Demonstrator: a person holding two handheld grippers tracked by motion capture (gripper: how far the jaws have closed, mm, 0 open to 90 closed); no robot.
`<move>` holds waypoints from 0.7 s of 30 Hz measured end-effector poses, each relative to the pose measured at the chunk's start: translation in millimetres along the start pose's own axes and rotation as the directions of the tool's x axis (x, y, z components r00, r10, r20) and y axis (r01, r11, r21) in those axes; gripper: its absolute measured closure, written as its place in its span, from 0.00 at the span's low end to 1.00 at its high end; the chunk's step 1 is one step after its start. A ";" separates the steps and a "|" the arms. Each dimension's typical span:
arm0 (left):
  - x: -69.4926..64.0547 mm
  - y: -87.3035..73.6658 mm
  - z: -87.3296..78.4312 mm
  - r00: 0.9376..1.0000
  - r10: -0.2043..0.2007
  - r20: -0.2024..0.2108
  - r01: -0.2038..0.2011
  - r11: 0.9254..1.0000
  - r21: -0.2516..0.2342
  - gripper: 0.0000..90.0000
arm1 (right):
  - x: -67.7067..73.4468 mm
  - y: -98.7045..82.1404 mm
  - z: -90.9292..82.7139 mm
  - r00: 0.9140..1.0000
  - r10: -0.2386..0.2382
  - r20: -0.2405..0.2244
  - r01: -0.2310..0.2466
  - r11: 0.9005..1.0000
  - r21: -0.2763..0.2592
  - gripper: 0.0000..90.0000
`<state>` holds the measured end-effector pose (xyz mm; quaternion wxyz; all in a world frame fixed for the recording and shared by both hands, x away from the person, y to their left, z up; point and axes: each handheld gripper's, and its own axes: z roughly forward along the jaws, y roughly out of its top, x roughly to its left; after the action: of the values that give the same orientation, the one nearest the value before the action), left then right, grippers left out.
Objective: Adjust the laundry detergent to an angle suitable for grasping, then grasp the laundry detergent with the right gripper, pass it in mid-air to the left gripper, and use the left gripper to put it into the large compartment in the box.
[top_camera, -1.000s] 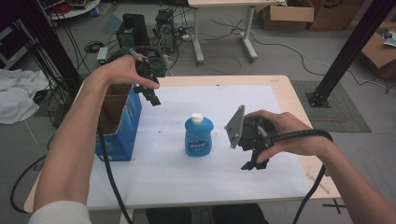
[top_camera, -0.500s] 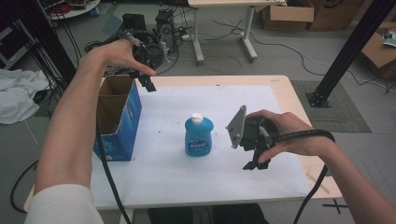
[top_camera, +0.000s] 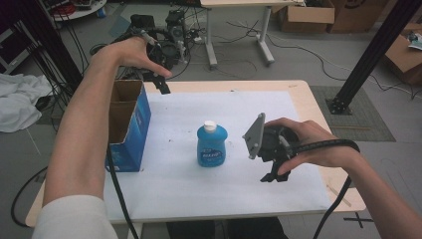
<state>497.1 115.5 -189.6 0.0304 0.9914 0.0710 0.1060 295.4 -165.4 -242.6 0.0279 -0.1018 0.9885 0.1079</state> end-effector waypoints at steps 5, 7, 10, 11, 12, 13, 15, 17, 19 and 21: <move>-1.2 2.5 -0.3 1.000 0.005 -0.002 -0.005 1.000 0.001 0.20 | -0.7 -2.8 -1.2 1.000 0.008 0.002 -0.008 1.000 -0.003 0.22; -1.9 3.6 -1.7 1.000 0.006 -0.003 -0.006 1.000 -0.010 0.20 | -1.5 -3.8 -1.5 1.000 0.007 0.005 -0.007 1.000 -0.002 0.22; -4.1 5.2 -1.8 1.000 0.009 0.003 -0.009 1.000 0.001 0.20 | -2.2 -4.8 -1.8 1.000 0.012 0.005 -0.012 1.000 -0.004 0.22; -5.1 5.4 -1.5 1.000 0.011 0.004 -0.011 1.000 0.003 0.20 | -2.2 -4.8 -1.8 1.000 0.013 0.005 -0.013 1.000 -0.004 0.22; -5.9 5.8 -1.7 1.000 0.013 0.003 -0.013 1.000 0.010 0.20 | -2.1 -4.9 -1.7 1.000 0.014 0.004 -0.014 1.000 -0.005 0.22; -6.8 6.0 -2.1 1.000 0.013 0.005 -0.013 1.000 0.013 0.20 | -2.6 -5.1 -1.3 1.000 0.007 0.004 -0.007 1.000 -0.010 0.22; -7.9 6.0 -2.3 1.000 0.015 0.008 -0.015 1.000 0.013 0.20 | -3.2 -6.0 -0.5 1.000 0.012 0.003 -0.012 1.000 -0.012 0.22; -8.0 5.3 -3.0 1.000 0.014 0.012 -0.014 1.000 0.011 0.20 | -5.0 -7.4 0.4 1.000 0.018 0.007 -0.018 1.000 -0.014 0.22; -8.0 4.5 -3.8 1.000 0.009 0.017 -0.009 1.000 0.010 0.20 | -7.2 -8.5 1.4 1.000 0.025 0.010 -0.025 0.999 -0.020 0.22; -7.8 3.8 -4.2 1.000 0.006 0.021 -0.007 1.000 0.010 0.20 | -8.4 -9.4 1.7 1.000 0.028 0.014 -0.028 0.999 -0.026 0.22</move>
<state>489.2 110.8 -186.8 0.0257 0.9928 0.0680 0.0954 305.6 -172.4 -245.6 0.0321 -0.0874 0.9882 0.1216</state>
